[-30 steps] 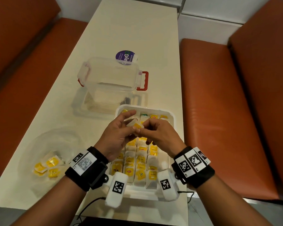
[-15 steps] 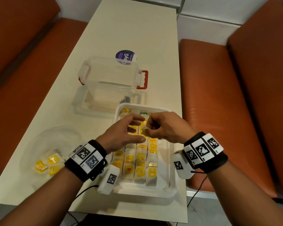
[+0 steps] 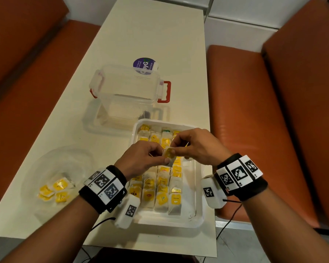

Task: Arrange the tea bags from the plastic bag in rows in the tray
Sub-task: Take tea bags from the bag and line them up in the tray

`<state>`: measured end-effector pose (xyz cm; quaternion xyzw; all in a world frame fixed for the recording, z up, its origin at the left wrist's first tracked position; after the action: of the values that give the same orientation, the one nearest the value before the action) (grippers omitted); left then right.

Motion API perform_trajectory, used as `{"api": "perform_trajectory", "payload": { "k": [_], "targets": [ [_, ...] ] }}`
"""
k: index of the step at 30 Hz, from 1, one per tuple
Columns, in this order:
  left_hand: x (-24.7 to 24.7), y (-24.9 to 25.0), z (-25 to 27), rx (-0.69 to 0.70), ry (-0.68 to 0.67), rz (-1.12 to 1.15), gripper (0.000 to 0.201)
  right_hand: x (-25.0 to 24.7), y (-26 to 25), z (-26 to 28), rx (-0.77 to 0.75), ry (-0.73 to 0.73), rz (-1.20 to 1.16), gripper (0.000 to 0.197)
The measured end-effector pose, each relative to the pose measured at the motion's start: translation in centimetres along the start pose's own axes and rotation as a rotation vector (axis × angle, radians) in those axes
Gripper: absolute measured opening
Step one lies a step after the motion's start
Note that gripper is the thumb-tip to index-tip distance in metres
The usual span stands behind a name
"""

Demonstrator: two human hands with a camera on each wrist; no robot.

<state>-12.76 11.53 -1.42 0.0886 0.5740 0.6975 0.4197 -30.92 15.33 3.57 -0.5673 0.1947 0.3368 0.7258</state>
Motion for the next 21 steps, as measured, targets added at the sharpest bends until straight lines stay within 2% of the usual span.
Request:
{"api": "perform_trajectory", "payload": {
  "k": [5,8,10,12,16,21],
  "targets": [
    [-0.1,-0.6,0.3,-0.049,0.033,-0.027,0.019,-0.5,1.1,0.1,-0.016,0.051,0.051,0.007],
    [-0.8,-0.8,0.7,-0.073,0.087,0.031,0.015,-1.1,2.8,0.1,0.020,0.144,0.173,0.013],
    [-1.3,-0.9,0.9,-0.085,0.111,0.077,0.012,-1.3,3.7,0.2,0.059,0.155,0.265,0.015],
    [-1.7,-1.1,1.2,-0.090,0.125,0.096,0.010,-1.1,4.5,0.5,0.097,0.102,0.375,0.011],
    [-2.3,-1.4,2.3,-0.093,0.156,0.166,0.006,0.0,5.6,0.5,0.173,-0.092,0.531,0.008],
    [-3.7,-1.9,3.8,-0.108,0.222,0.197,0.003,1.1,6.9,-1.2,0.220,-0.061,0.712,0.005]
  ]
}}
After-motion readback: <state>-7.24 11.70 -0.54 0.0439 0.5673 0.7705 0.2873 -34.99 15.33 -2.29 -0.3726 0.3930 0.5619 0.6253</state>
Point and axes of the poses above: each hand's wrist, its own z-axis away from the middle knuckle, its own x-axis out of the palm, y = z × x, the point moved 3 cm from there along -z, towards the middle knuckle, and after that the axes turned 2 degrees about -x, right-handed, at the moved point
